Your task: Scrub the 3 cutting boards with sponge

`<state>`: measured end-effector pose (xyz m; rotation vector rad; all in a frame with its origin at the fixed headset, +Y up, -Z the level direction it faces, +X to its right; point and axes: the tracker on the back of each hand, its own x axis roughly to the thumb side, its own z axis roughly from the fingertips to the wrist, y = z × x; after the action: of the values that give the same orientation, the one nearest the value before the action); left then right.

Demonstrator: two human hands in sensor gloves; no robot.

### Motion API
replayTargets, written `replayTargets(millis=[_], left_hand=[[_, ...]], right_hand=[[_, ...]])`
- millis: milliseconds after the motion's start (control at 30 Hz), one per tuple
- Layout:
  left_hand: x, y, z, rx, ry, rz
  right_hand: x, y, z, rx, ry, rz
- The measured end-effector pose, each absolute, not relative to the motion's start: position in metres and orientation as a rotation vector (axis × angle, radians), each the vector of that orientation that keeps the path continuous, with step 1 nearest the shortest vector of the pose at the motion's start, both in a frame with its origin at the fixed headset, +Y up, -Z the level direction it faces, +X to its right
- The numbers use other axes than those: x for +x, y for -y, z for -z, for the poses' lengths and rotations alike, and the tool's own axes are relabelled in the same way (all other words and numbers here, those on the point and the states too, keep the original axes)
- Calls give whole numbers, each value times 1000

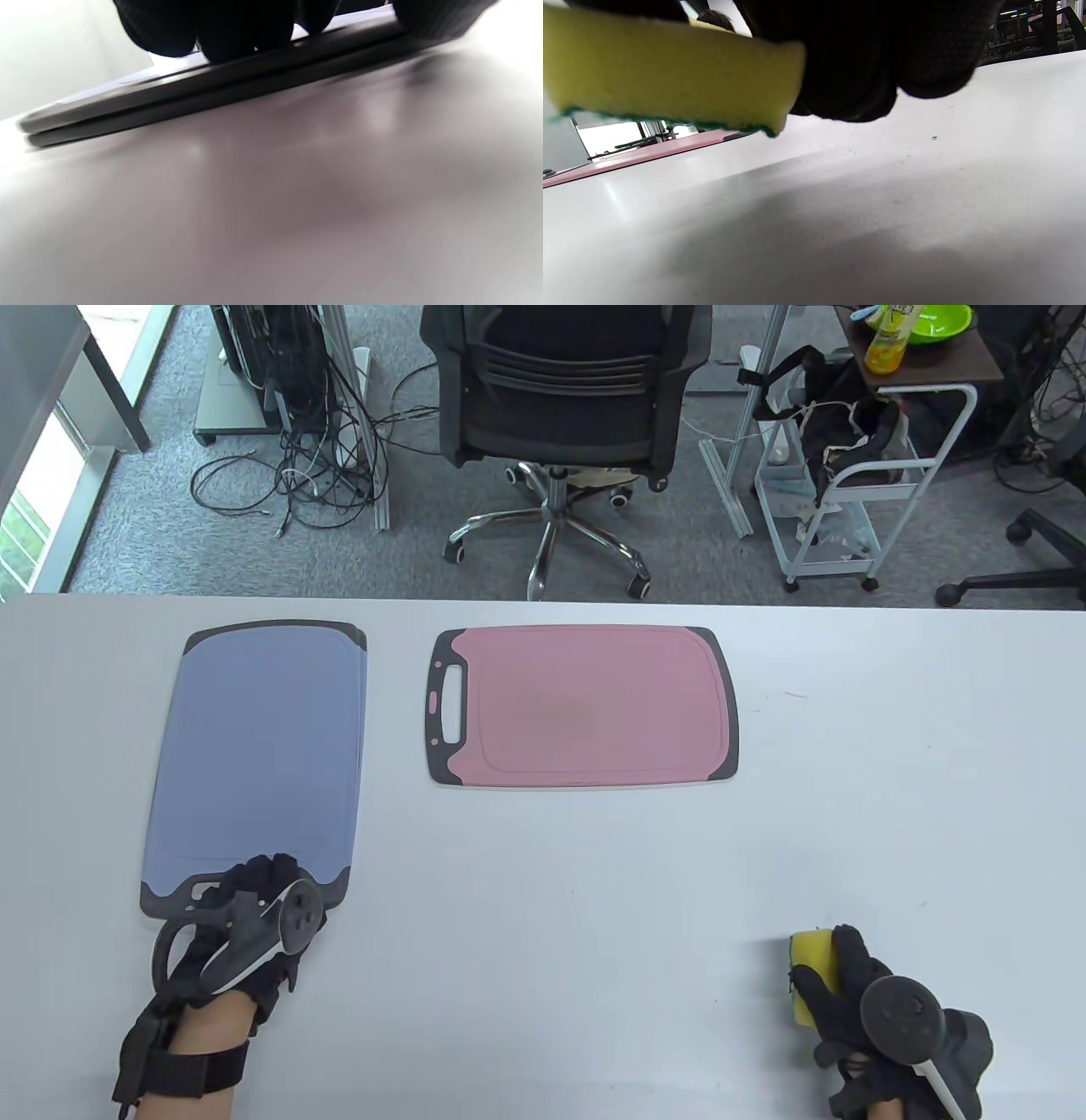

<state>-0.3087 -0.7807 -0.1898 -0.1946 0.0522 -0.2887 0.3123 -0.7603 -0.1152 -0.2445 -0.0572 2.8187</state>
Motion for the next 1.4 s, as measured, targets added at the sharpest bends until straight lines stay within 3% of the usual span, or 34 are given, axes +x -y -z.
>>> replayTargets(millis=[167,500,567,600,700,833,967,1067,1167,1267,1400], left_hand=[[-309,786,187,-220,-68,286],[-328,788,191,-227,-9,30],[-321,778,189,-93,29,-28],[-313,768,186,98,11,-46],[-299,739,186,420,-61,-177],[-309,726,183,562,-169,-676],[-330,718,175,696,-248,-982],[-339,715,174,666,-218,-1130],[-337,721,178,507,-262,-1398],[-329,730,183,421,-171,-1370],[-312,737,192,150,-128,-1390]], right_hand=[[312,760,114,-235,43,-2813],[316,759,113,-234,56,-2772],[316,760,114,-233,48,-2773],[315,760,114,-231,47,-2771],[315,761,115,-235,41,-2769],[315,763,116,-251,23,-2779],[314,765,115,-266,8,-2779],[315,764,114,-272,19,-2775],[316,765,115,-280,4,-2768],[317,765,115,-276,10,-2767],[315,763,114,-261,31,-2761]])
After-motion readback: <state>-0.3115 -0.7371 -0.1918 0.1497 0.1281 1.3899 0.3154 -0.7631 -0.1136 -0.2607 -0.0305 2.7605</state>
